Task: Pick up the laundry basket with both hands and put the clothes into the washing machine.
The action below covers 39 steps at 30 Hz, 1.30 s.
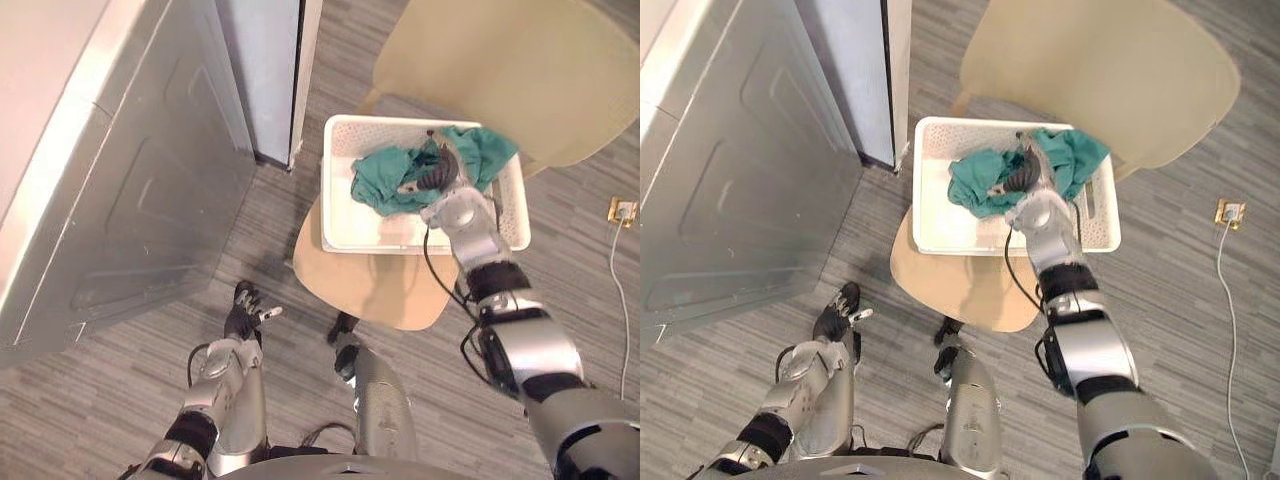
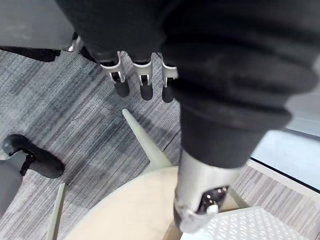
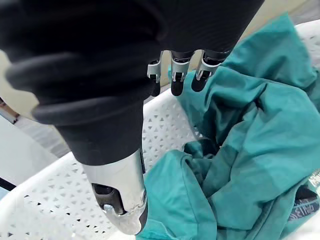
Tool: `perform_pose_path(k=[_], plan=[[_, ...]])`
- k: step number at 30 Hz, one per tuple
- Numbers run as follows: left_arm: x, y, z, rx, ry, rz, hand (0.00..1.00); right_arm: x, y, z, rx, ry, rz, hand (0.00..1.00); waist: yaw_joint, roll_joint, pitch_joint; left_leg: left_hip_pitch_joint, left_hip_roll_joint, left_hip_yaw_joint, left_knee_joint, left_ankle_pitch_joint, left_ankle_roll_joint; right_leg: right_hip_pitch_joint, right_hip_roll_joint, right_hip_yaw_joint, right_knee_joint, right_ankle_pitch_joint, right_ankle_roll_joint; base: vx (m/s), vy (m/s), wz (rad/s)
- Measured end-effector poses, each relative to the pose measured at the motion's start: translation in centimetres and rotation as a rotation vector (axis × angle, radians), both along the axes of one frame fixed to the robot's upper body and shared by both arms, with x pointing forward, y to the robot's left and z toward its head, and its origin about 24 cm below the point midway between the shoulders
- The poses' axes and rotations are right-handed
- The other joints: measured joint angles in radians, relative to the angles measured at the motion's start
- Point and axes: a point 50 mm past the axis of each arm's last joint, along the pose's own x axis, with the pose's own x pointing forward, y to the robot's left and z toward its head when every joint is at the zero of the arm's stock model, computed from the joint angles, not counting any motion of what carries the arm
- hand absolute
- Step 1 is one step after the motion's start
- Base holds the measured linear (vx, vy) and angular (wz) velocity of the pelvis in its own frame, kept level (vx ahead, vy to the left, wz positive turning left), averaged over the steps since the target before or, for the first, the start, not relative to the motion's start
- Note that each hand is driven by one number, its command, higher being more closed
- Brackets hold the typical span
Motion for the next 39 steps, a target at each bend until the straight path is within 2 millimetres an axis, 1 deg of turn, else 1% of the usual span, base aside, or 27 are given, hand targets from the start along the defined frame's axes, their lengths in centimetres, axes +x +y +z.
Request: perform_pose_path(k=[2, 3, 4, 8, 11, 13, 14, 16, 17, 19, 21, 23, 25, 27, 29, 31, 32, 33, 37, 39], plan=[[0.8, -0.2, 0.7, -0.015, -0.031, 0.005, 0.0, 0.5, -0.5, 1.2, -0.071, 0.008, -0.017, 0.0, 0.0, 0.004, 0.01, -0.023, -0.007, 0.002, -0.014, 0.014, 0.004, -0.023, -0.003, 0.0, -0.016, 0.016, 0.001, -0.05, 0.013, 0.03], [1.0, -0.3, 0.9, -0.023, -0.04, 0.007, 0.0, 0.5, -0.8, 1.5, -0.085, 0.013, -0.024, 0.0, 0.0, 0.006, 0.013, -0.032, -0.009, 0.002, -0.018, 0.019, 0.005, -0.031, -0.004, -0.001, -0.018, 0.019, 0.001, -0.04, -0.001, 0.05], [1.5, -0.4, 1.4, -0.039, -0.056, 0.01, 0.0, 0.7, -1.2, 2.1, -0.109, 0.021, -0.044, 0.0, 0.001, 0.009, 0.03, -0.035, -0.01, 0.002, -0.025, 0.027, 0.006, -0.035, -0.005, -0.001, -0.024, 0.026, 0.0, -0.03, 0.001, 0.05], [2.2, -1.2, 2.1, -0.091, -0.076, 0.018, 0.0, 0.8, -1.6, 2.2, -0.205, 0.051, -0.073, 0.0, 0.001, 0.009, 0.033, -0.065, -0.008, 0.016, -0.046, 0.045, 0.005, -0.075, -0.013, -0.002, -0.025, 0.035, -0.004, -0.01, 0.0, -0.02], [2.6, -2.0, 2.7, -0.15, -0.093, 0.03, 0.0, 1.0, -1.9, 1.7, -0.326, 0.115, -0.098, 0.0, -0.003, 0.009, 0.033, -0.069, 0.005, 0.043, -0.046, 0.045, 0.005, -0.08, -0.013, -0.003, -0.025, 0.035, -0.004, 0.01, -0.008, -0.03], [2.9, -2.6, 3.3, -0.189, -0.115, 0.036, 0.0, 1.0, -2.0, 2.1, -0.366, 0.126, -0.113, 0.0, -0.011, 0.009, 0.033, -0.085, 0.037, 0.111, -0.048, 0.044, 0.009, -0.086, -0.012, -0.012, -0.025, 0.035, -0.004, 0.0, -0.013, 0.09], [3.2, -3.1, 3.9, -0.216, -0.135, 0.032, 0.0, 1.0, -2.3, 2.6, -0.407, 0.123, -0.129, 0.0, -0.014, 0.009, 0.033, -0.102, 0.052, 0.145, -0.048, 0.055, 0.019, -0.098, -0.015, -0.022, -0.024, 0.035, -0.004, 0.0, -0.005, 0.15], [3.4, -3.5, 4.4, -0.237, -0.149, 0.027, 0.0, 1.1, -2.4, 2.7, -0.432, 0.14, -0.14, 0.0, -0.014, 0.009, 0.033, -0.107, 0.053, 0.152, -0.053, 0.076, 0.022, -0.104, -0.017, -0.03, -0.024, 0.035, -0.004, 0.03, -0.005, 0.13], [3.6, -3.7, 4.7, -0.25, -0.155, 0.028, 0.0, 1.2, -2.5, 2.6, -0.442, 0.17, -0.14, 0.0, -0.005, 0.009, 0.033, -0.104, 0.053, 0.154, -0.062, 0.083, 0.021, -0.104, -0.018, -0.031, -0.024, 0.035, -0.004, 0.04, -0.012, 0.07], [3.7, -3.7, 5.0, -0.26, -0.165, 0.03, 0.0, 1.4, -2.1, 3.0, -0.464, 0.183, -0.128, 0.0, 0.002, 0.009, 0.033, -0.103, 0.052, 0.158, -0.08, 0.092, 0.019, -0.113, -0.018, -0.031, -0.024, 0.035, -0.004, 0.0, 0.0, 0.0], [3.9, -3.8, 5.6, -0.284, -0.189, 0.03, 0.0, 1.7, -1.5, 3.6, -0.482, 0.206, -0.119, 0.0, 0.001, 0.009, 0.033, -0.107, 0.05, 0.168, -0.107, 0.109, 0.018, -0.134, -0.02, -0.028, -0.023, 0.035, -0.005, 0.01, -0.038, -0.04], [4.1, -4.1, 6.4, -0.297, -0.213, 0.023, 0.0, 1.9, -0.5, 3.0, -0.501, 0.255, -0.087, 0.0, -0.005, 0.009, 0.033, -0.105, 0.051, 0.179, -0.149, 0.133, 0.015, -0.155, -0.019, -0.026, -0.024, 0.036, -0.006, 0.02, -0.047, -0.04], [4.3, -4.4, 6.9, -0.309, -0.228, 0.022, 0.0, 2.0, 0.0, 2.5, -0.503, 0.279, -0.075, 0.0, -0.006, 0.009, 0.033, -0.103, 0.05, 0.19, -0.18, 0.15, 0.013, -0.171, -0.019, -0.022, -0.026, 0.038, -0.008, 0.03, -0.044, -0.06], [4.3, -4.5, 7.2, -0.314, -0.234, 0.025, 0.0, 2.1, 0.5, 2.6, -0.461, 0.276, -0.056, 0.0, -0.013, 0.008, 0.032, -0.097, 0.051, 0.195, -0.208, 0.165, 0.009, -0.177, -0.014, -0.022, -0.034, 0.041, -0.012, 0.03, -0.04, -0.05], [4.4, -4.7, 7.6, -0.326, -0.25, 0.019, 0.0, 2.2, 0.9, 3.3, -0.382, 0.273, -0.024, 0.0, -0.023, 0.009, 0.031, -0.095, 0.052, 0.202, -0.234, 0.18, 0.007, -0.187, -0.012, -0.021, -0.039, 0.043, -0.015, 0.03, -0.03, -0.04], [4.3, -5.1, 7.8, -0.337, -0.252, 0.009, 0.0, 2.1, 0.5, 3.9, -0.251, 0.274, 0.018, 0.0, -0.028, 0.009, 0.03, -0.096, 0.052, 0.209, -0.262, 0.193, 0.003, -0.203, -0.011, -0.02, -0.042, 0.045, -0.017, 0.01, -0.011, -0.02], [4.3, -5.2, 7.7, -0.337, -0.25, 0.005, 0.0, 2.1, 0.4, 3.9, -0.226, 0.27, 0.031, 1.0, -0.028, 0.009, 0.03, -0.096, 0.053, 0.209, -0.264, 0.194, 0.003, -0.203, -0.01, -0.021, -0.043, 0.045, -0.017, 0.0, 0.0, 0.0], [4.1, -5.5, 7.6, -0.338, -0.252, -0.016, 0.0, 1.9, 0.1, 3.8, -0.137, 0.264, 0.07, 1.0, -0.028, 0.009, 0.028, -0.095, 0.054, 0.21, -0.273, 0.196, 0.001, -0.204, -0.009, -0.024, -0.045, 0.045, -0.017, 0.04, -0.009, 0.04], [3.9, -5.4, 7.5, -0.347, -0.262, -0.031, 0.0, 1.4, -1.3, 4.1, 0.071, 0.239, 0.138, 1.0, -0.027, 0.009, 0.015, -0.098, 0.056, 0.245, -0.294, 0.203, 0.0, -0.222, -0.013, -0.019, -0.045, 0.045, -0.017, 0.04, 0.006, -0.01], [3.5, -5.3, 6.8, -0.361, -0.242, -0.025, 0.0, 1.2, -1.6, 3.1, 0.188, 0.249, 0.181, 1.0, -0.023, 0.006, -0.011, -0.1, 0.057, 0.257, -0.295, 0.207, 0.006, -0.231, -0.013, -0.01, -0.045, 0.045, -0.017, 0.05, 0.01, -0.1]])
